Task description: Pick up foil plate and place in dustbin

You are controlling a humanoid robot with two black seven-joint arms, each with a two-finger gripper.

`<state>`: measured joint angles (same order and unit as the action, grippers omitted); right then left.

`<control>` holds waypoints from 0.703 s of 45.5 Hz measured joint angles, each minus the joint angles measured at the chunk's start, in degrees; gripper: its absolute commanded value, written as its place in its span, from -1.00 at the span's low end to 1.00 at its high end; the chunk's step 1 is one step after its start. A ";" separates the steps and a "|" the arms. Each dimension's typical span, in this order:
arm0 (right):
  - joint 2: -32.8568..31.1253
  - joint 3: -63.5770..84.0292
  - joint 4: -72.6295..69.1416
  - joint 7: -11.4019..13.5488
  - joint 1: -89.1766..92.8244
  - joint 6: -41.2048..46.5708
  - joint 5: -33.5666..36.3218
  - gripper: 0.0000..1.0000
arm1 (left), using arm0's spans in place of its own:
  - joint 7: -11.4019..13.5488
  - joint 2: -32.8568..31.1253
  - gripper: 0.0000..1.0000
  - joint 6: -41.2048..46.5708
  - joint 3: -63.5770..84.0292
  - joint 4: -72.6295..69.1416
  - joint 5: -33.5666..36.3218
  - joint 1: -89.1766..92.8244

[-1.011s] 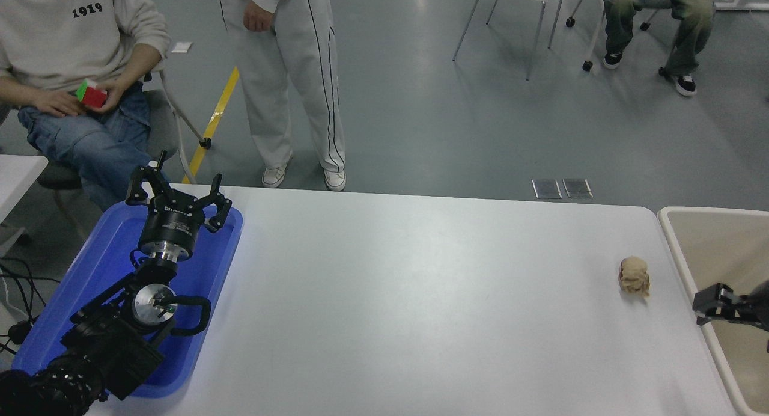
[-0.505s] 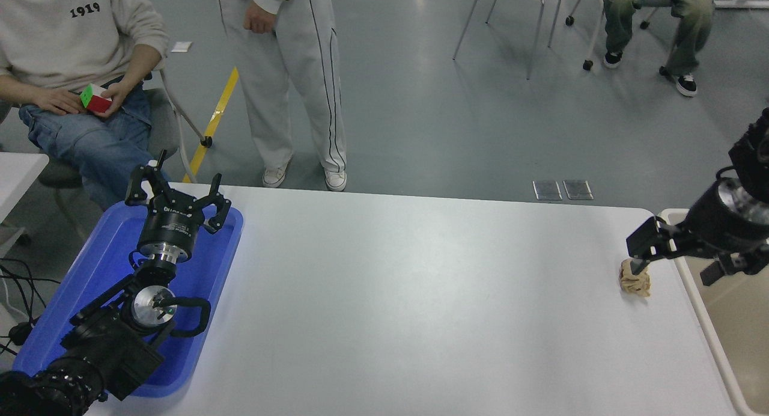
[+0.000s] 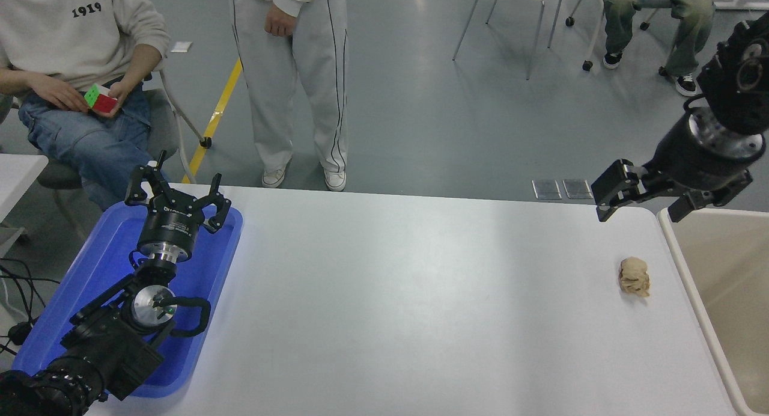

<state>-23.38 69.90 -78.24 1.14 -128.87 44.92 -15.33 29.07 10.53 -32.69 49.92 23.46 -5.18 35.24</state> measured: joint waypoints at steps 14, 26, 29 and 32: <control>1.47 -1.83 -0.99 0.00 -2.36 0.06 0.01 1.00 | -0.04 -0.03 1.00 0.00 0.00 0.00 -0.01 0.00; 2.68 -2.32 -1.18 0.00 -2.82 0.07 -0.04 1.00 | -0.04 -0.03 1.00 0.00 -0.03 0.00 -0.01 0.00; 2.88 -2.40 -1.20 0.00 -2.87 0.08 -0.04 1.00 | -0.05 -0.03 1.00 0.00 -0.03 0.00 -0.01 0.00; 3.02 -2.44 -1.20 0.00 -2.87 0.08 -0.05 1.00 | -0.06 -0.03 1.00 0.00 -0.03 0.00 -0.01 0.00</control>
